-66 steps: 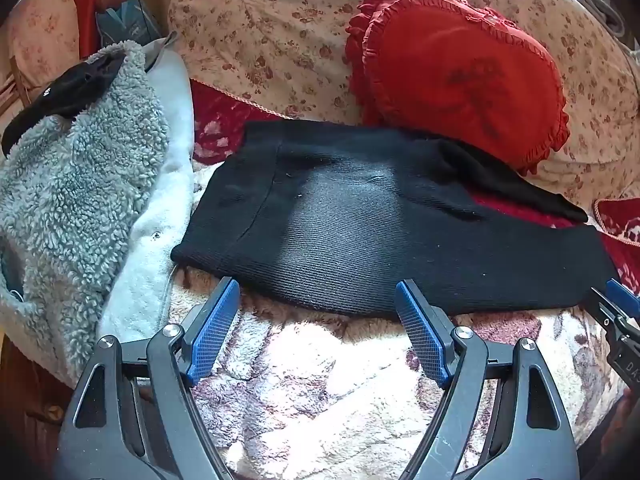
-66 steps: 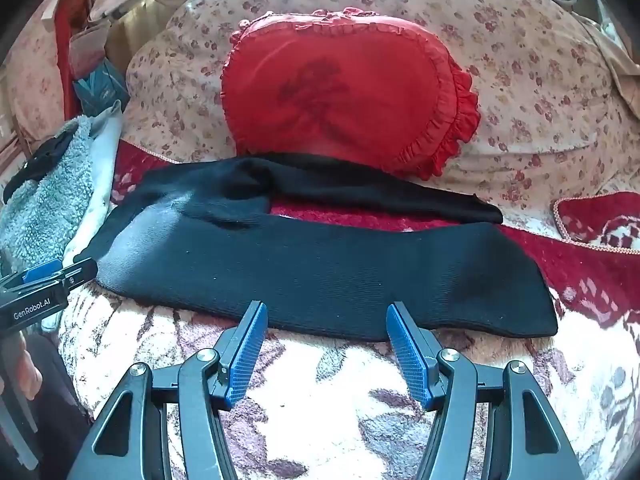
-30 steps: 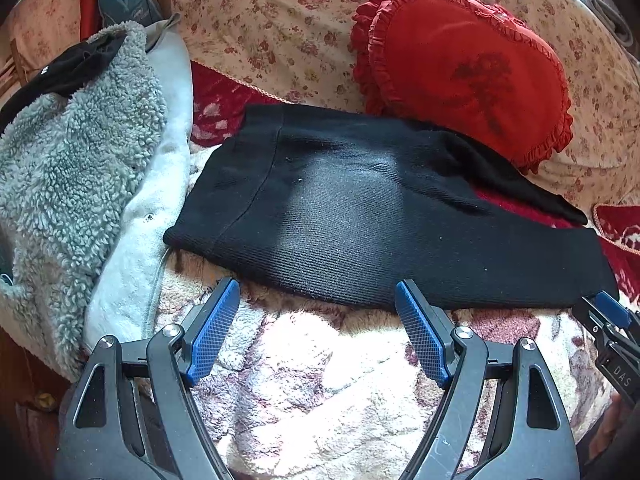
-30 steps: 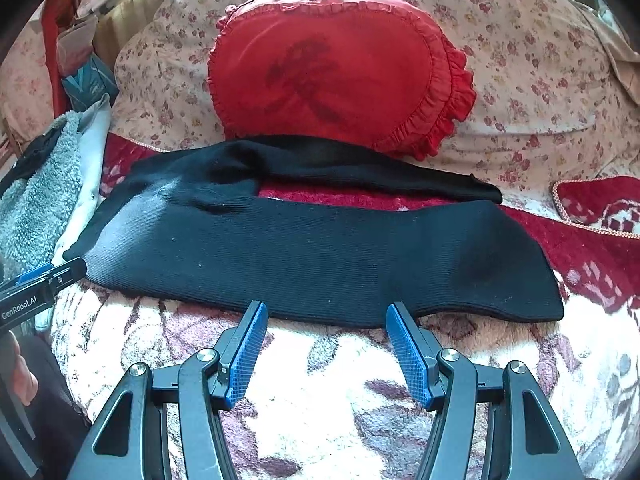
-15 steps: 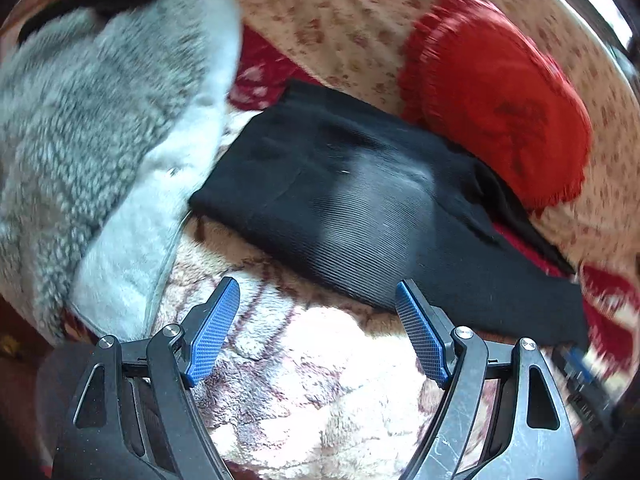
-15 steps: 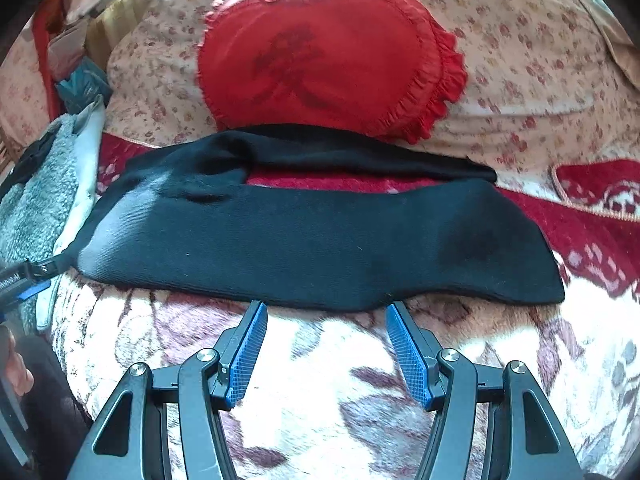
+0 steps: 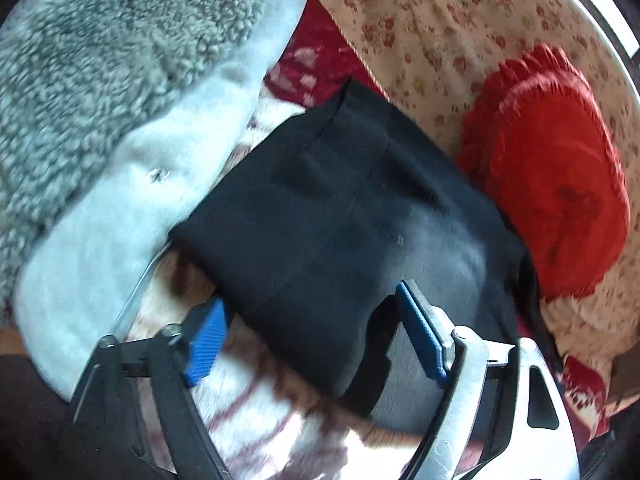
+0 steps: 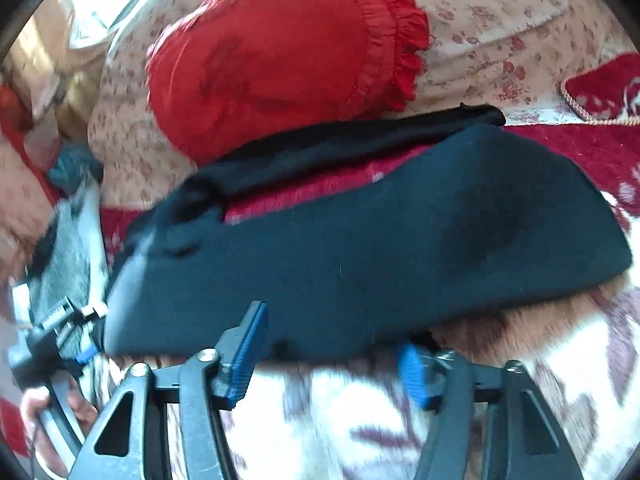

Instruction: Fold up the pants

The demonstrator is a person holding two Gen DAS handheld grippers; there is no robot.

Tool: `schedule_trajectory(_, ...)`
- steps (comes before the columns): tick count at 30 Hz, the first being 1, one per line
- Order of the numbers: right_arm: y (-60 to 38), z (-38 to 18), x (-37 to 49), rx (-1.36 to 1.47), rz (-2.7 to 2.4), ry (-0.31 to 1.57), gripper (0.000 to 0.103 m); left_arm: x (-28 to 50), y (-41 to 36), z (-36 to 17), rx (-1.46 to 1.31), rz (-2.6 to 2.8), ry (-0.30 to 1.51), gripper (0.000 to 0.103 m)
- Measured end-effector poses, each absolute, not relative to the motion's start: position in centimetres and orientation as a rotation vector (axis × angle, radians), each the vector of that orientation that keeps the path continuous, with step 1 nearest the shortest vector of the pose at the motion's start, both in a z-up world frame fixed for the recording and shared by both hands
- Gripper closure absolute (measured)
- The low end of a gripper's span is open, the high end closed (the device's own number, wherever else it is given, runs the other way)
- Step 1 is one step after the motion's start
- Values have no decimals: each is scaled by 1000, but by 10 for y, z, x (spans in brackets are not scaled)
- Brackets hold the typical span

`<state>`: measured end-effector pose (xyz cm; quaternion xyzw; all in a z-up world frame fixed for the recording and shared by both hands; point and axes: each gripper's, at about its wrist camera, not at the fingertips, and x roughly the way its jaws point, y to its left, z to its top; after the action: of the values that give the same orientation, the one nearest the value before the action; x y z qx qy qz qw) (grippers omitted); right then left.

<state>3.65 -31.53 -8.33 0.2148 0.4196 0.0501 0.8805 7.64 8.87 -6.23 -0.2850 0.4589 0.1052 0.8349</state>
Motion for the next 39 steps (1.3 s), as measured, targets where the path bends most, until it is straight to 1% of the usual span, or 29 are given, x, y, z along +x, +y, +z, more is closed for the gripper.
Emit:
schedule_trajectory(1, -318, -85, 41, 462, 90, 873, 71, 80, 90, -62, -591, 240, 972, 63)
schedule_trajectory(2, -320, -87, 45, 475, 75, 874, 86, 83, 93, -64, -581, 243, 977, 81)
schedule_trajectory(3, -323, -89, 45, 477, 64, 874, 94, 85, 95, -65, -591, 221, 984, 85)
schedule_trajectory(5, -323, -86, 44, 485, 69, 882, 98, 83, 98, -61, -596, 191, 983, 90)
schedule_trajectory(7, -320, -76, 37, 456, 85, 874, 98, 77, 99, -49, -578, 161, 971, 92)
schedule_trajectory(11, -313, -55, 15, 437, 153, 893, 98, 53, 105, -20, -510, 104, 947, 92)
schedule_trajectory(13, -309, -49, 4, 421, 169, 899, 98, 42, 111, -18, -477, 118, 946, 92)
schedule_trajectory(16, -304, -62, -3, 407, 180, 972, 98, 43, 121, -43, -470, 159, 1020, 92)
schedule_trajectory(18, -304, -78, -1, 386, 149, 1063, 90, 43, 121, -57, -472, 167, 1067, 91)
schedule_trajectory(19, -306, -81, -5, 402, 161, 1088, 89, 42, 120, -56, -469, 173, 1060, 89)
schedule_trajectory(20, -312, -78, -11, 426, 176, 1084, 84, 40, 121, -53, -467, 176, 1050, 86)
schedule_trajectory(21, -320, -70, -19, 419, 159, 1074, 78, 38, 121, -49, -461, 180, 1047, 84)
schedule_trajectory(22, -324, -65, -24, 405, 143, 1065, 75, 34, 121, -44, -454, 186, 1043, 80)
schedule_trajectory(23, -333, -55, -31, 372, 113, 1054, 72, 30, 123, -38, -450, 191, 1036, 80)
schedule_trajectory(24, -344, -46, -38, 343, 75, 1045, 72, 27, 123, -33, -448, 191, 1031, 80)
schedule_trajectory(26, -366, -35, -46, 311, -18, 1021, 71, 17, 123, -21, -430, 200, 1010, 74)
schedule_trajectory(27, -377, -32, -49, 298, -68, 1004, 68, 14, 123, -16, -417, 207, 995, 71)
schedule_trajectory(29, -404, -29, -48, 294, -174, 975, 66, 7, 118, -7, -400, 206, 967, 57)
schedule_trajectory(32, -427, -41, -27, 328, -236, 984, 66, 8, 108, 2, -394, 170, 948, 56)
schedule_trajectory(36, -428, -65, 8, 329, -242, 1055, 65, 13, 86, 6, -347, 132, 946, 56)
schedule_trajectory(37, -425, -69, 11, 312, -237, 1047, 65, 16, 80, 5, -343, 120, 953, 56)
schedule_trajectory(38, -421, -66, 12, 277, -222, 1015, 76, 19, 73, 3, -338, 103, 965, 56)
schedule_trajectory(39, -418, -64, 11, 271, -171, 991, 100, 23, 66, 1, -331, 87, 976, 56)
